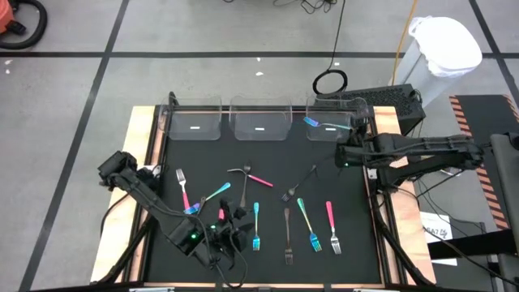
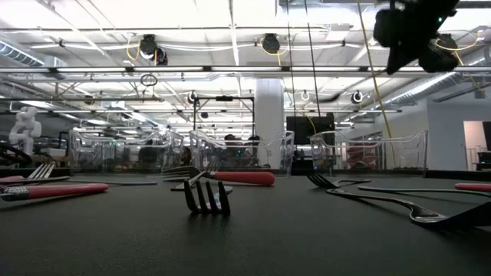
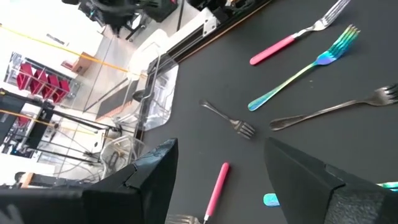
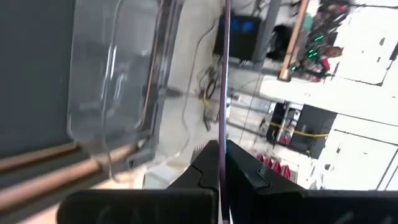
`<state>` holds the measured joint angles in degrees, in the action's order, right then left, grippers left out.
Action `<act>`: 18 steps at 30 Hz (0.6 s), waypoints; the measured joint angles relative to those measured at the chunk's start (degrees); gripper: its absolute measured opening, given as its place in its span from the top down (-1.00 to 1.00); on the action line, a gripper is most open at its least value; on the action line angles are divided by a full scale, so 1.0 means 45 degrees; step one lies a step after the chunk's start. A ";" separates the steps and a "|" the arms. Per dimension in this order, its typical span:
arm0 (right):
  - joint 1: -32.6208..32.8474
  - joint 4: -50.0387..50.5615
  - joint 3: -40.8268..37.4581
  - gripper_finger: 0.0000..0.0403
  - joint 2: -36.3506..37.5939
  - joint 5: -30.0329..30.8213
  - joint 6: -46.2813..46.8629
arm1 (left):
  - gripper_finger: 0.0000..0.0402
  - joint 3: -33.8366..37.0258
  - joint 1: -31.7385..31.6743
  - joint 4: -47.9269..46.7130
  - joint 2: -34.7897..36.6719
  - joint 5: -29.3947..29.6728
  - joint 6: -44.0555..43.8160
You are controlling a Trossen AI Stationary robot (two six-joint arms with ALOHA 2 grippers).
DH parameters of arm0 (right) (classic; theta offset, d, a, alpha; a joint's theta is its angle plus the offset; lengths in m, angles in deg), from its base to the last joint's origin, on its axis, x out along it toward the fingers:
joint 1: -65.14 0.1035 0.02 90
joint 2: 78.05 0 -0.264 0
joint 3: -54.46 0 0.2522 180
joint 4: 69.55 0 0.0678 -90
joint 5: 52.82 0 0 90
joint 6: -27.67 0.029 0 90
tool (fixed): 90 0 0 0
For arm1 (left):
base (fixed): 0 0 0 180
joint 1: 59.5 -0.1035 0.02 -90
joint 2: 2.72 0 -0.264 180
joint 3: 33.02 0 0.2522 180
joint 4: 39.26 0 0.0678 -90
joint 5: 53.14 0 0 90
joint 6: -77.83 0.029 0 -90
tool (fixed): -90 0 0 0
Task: Sort silverware by color (type)
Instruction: Put the blue fork into the right transparent bin
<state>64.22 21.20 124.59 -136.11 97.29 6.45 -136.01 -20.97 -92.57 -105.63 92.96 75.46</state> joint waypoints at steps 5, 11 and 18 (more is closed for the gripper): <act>-0.1128 -0.0014 -0.0915 0.98 -0.0001 -0.0081 -0.1004 | -0.19 0.0000 -0.0305 0.0000 0.0000 -0.0113 0.0057; -0.2204 -0.0506 -0.1740 0.98 -0.0001 -0.0084 -0.2235 | -0.19 0.0000 -0.0655 0.0039 0.0000 -0.0152 0.0292; -0.3301 -0.2763 -0.2395 0.97 -0.0001 -0.0115 -0.4545 | -0.19 0.0005 -0.1009 0.0357 0.0000 -0.0789 0.0393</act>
<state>49.36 8.77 113.81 -136.12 96.78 -14.00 -135.99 -25.51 -90.97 -105.63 89.41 77.23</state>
